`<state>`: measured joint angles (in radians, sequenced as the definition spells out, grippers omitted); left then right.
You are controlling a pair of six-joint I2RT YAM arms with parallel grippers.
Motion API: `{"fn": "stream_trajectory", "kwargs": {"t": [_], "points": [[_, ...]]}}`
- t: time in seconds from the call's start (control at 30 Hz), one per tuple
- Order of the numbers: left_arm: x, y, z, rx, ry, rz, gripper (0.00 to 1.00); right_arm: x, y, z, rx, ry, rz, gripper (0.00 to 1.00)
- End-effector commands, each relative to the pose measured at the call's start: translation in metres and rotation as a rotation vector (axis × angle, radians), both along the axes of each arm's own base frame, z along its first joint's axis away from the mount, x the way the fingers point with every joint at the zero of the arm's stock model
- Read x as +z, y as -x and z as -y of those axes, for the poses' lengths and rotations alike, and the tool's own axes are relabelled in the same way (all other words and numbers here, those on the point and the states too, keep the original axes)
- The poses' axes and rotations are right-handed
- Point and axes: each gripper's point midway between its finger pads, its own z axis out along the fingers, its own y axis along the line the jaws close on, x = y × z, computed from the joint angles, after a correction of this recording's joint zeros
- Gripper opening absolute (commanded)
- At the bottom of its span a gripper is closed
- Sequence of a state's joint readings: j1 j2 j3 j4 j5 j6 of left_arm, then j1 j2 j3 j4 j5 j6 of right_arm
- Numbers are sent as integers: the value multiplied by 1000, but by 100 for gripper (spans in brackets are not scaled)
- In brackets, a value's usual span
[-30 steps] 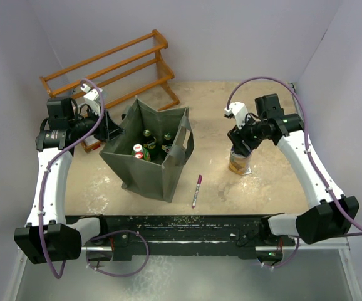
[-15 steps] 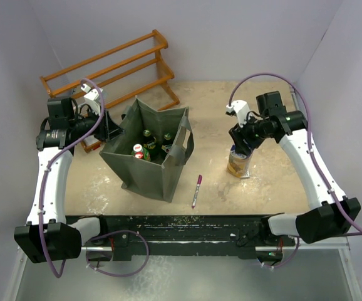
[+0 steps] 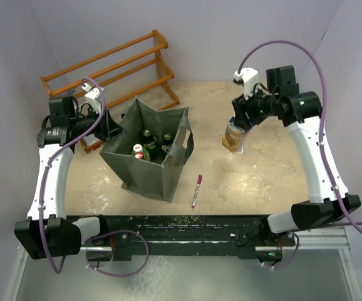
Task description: Place the beverage into the canvas bag
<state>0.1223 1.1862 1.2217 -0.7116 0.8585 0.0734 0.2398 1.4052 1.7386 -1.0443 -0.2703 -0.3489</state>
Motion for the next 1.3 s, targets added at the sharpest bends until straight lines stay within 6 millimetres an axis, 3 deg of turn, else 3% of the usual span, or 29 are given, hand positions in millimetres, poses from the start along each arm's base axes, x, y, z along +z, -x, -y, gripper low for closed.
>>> {"fn": "stream_trajectory", "kwargs": {"t": [0.0, 0.17, 0.3, 0.67, 0.83, 1.27], "points": [[19, -12, -4, -6, -28, 95, 24, 140, -28, -17, -33, -211, 401, 0], [19, -15, -4, -6, -29, 94, 23, 212, -27, -31, -27, -329, 520, 0], [19, -18, -5, -6, -30, 94, 23, 259, -20, -55, 10, -413, 626, 0], [18, -25, -6, -23, -45, 81, 22, 360, 18, -117, 163, -671, 912, 0], [19, -25, -5, -27, -45, 83, 21, 389, 36, -131, 213, -748, 1005, 0], [20, -28, -5, -26, -38, 83, 19, 431, 67, -142, 260, -827, 1179, 0]]}}
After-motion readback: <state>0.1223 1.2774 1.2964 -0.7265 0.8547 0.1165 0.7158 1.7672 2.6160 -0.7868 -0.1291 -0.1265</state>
